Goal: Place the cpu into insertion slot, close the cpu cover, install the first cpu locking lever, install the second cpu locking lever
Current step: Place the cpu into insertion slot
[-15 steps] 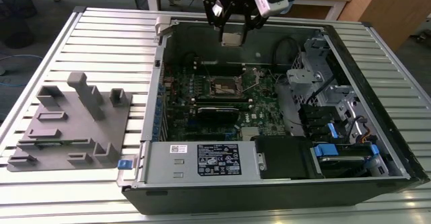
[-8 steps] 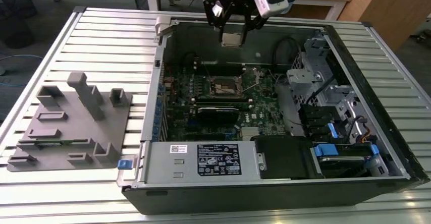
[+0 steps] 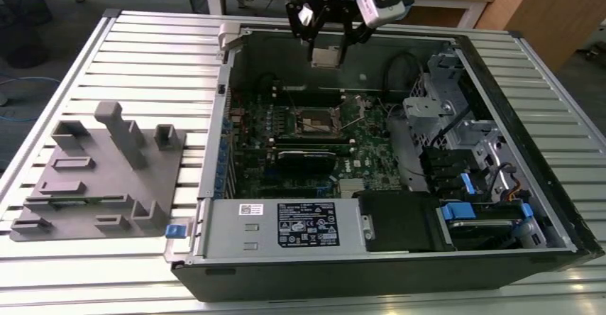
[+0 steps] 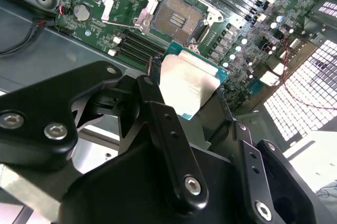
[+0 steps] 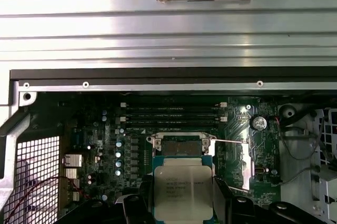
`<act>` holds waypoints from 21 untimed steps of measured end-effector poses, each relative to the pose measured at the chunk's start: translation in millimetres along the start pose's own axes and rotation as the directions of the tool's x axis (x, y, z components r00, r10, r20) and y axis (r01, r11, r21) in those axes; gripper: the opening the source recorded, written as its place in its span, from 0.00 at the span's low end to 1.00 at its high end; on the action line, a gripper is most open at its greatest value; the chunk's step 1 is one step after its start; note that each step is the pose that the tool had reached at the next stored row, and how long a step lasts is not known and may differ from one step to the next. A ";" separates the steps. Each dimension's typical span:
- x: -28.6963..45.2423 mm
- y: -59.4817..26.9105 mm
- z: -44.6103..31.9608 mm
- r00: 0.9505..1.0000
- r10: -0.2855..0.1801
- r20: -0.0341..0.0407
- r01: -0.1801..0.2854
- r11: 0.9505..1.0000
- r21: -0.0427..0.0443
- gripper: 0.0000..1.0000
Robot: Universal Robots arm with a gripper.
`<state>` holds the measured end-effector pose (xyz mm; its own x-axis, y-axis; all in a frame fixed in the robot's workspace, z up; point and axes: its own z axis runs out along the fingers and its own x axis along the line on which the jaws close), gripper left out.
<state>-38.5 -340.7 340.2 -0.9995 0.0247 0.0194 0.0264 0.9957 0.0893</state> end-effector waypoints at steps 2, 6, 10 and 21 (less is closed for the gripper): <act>0.0 -0.1 1.2 1.000 0.000 0.000 0.000 1.000 0.000 0.54; 0.0 -0.1 1.7 1.000 0.000 0.000 0.000 1.000 0.000 0.54; 0.0 -0.2 2.1 1.000 0.000 0.000 0.000 1.000 0.000 0.54; -0.1 -0.4 4.5 1.000 0.000 0.000 0.000 1.000 0.000 0.54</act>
<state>-38.5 -340.7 335.7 -0.9995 0.0247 0.0194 0.0264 0.9957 0.0893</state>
